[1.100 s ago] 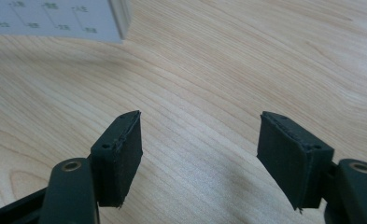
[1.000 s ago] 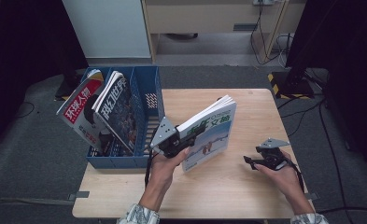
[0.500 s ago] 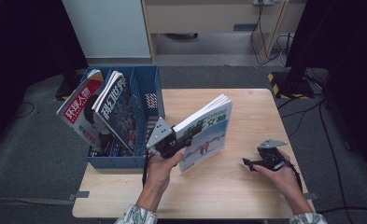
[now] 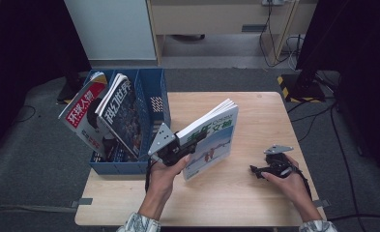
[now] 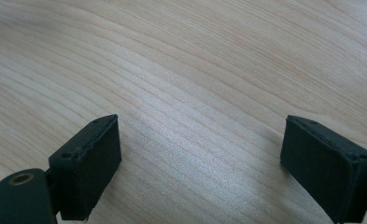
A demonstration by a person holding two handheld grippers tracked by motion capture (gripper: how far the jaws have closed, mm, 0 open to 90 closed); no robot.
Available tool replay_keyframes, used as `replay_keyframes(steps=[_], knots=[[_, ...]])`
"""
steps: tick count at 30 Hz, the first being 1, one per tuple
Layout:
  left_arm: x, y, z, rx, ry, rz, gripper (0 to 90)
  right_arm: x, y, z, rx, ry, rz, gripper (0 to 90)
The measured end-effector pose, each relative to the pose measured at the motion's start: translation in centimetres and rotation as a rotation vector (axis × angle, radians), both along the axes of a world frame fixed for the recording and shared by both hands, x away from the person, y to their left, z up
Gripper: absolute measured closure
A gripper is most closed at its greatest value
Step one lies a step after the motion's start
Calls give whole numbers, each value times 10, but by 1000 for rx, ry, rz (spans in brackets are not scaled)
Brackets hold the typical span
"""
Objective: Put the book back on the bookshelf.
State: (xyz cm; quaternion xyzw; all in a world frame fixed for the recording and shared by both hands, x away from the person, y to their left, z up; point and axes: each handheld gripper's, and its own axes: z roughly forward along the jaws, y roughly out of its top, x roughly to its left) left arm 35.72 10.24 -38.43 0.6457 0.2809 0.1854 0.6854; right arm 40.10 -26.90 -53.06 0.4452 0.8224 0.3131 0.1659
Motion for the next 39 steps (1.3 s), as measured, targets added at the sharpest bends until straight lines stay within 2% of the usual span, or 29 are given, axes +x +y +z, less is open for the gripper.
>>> replay_keyframes(steps=[7, 10, 15, 29, 36, 39], knots=[[-5, 4, 6, 1, -2, 9, 729, 0, -1, -2, 9, -2, -8, 95], [-7, 6, 9, -2, -5, 13, 729, 0, -1, -3, 10, -18, -14, 89], [-11, 11, 15, -17, -5, 25, 729, 0, -2, -3, 16, -15, -19, 78], [-16, 22, 26, -22, -16, 54, 729, 0, -2, -4, 17, -21, -21, 71], [-19, 24, 38, -33, -28, 55, 729, 0, -2, -5, 23, -25, -26, 71], [-19, 25, 46, -22, -32, 54, 730, 0, -2, -5, 22, -31, -21, 71]])
